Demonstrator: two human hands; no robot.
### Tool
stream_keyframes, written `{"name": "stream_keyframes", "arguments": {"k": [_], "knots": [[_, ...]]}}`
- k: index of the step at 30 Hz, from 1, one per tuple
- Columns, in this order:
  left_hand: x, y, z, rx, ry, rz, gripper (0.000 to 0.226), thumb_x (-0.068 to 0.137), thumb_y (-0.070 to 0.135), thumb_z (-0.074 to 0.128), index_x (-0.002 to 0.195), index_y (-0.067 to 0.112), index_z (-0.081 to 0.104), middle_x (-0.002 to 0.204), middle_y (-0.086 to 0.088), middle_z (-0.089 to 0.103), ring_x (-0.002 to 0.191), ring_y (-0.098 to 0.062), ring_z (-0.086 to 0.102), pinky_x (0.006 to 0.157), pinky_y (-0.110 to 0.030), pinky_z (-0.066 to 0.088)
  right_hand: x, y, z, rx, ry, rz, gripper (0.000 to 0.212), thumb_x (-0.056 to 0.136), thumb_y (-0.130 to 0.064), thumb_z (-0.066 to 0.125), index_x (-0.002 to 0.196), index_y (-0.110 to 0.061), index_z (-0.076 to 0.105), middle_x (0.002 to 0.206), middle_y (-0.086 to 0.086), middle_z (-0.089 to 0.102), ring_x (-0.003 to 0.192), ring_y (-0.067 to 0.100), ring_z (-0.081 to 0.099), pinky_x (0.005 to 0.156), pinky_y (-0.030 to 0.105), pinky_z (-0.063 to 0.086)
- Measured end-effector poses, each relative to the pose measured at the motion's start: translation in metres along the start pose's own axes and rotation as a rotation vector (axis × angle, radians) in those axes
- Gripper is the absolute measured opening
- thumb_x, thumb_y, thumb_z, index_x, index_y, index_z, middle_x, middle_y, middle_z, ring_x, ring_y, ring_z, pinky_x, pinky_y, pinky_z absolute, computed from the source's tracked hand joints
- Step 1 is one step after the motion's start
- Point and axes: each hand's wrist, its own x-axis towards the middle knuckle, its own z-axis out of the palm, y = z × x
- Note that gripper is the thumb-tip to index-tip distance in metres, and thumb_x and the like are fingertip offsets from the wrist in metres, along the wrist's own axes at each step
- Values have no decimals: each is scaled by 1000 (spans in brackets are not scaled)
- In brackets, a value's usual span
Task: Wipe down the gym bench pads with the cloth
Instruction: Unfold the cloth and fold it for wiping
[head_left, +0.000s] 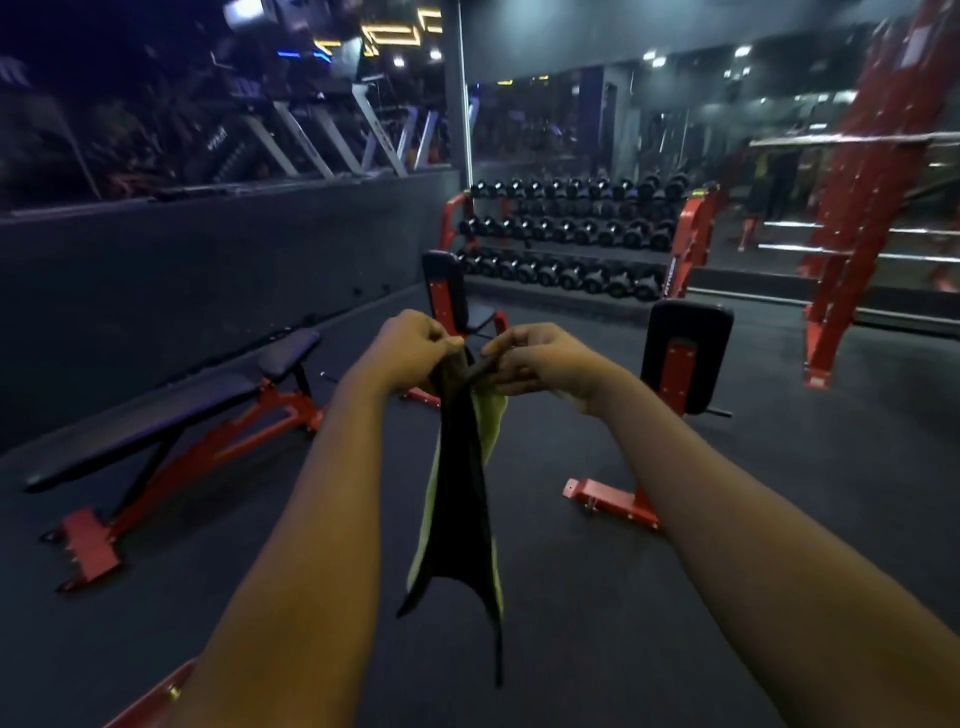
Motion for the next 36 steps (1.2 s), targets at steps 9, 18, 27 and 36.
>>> {"name": "stream_keyframes", "arguments": {"k": [9,18,27,36], "knots": [[-22,37,-8,-150,-235,34,25,101,25,54,96,5,68,90,-8,73,86,-25,71,77,-37,60,11,-3,1,-266,314,-346,12,81,-18,85,80,-19,72,71,-1,72,65,8,66,59,23,52],[-21,40,-12,225,-64,146,15,95,9,59,103,15,69,96,0,70,92,-18,66,84,-33,55,-4,-2,-34,-681,53,-128,44,86,-59,71,79,-15,70,85,1,55,89,18,51,77,34,42],[-27,13,-35,397,5,54,20,97,6,53,111,14,66,107,-7,67,92,-19,61,73,-27,45,-6,-4,-58,-1148,150,-104,7,89,-39,65,96,-41,63,113,-8,64,117,22,58,93,42,50],[-33,42,-52,134,-35,102,38,88,16,68,122,25,54,121,1,63,109,-13,60,92,-29,49,9,-48,-9,-302,321,-604,28,75,6,70,93,-12,57,78,7,67,69,12,64,73,31,59]]}}
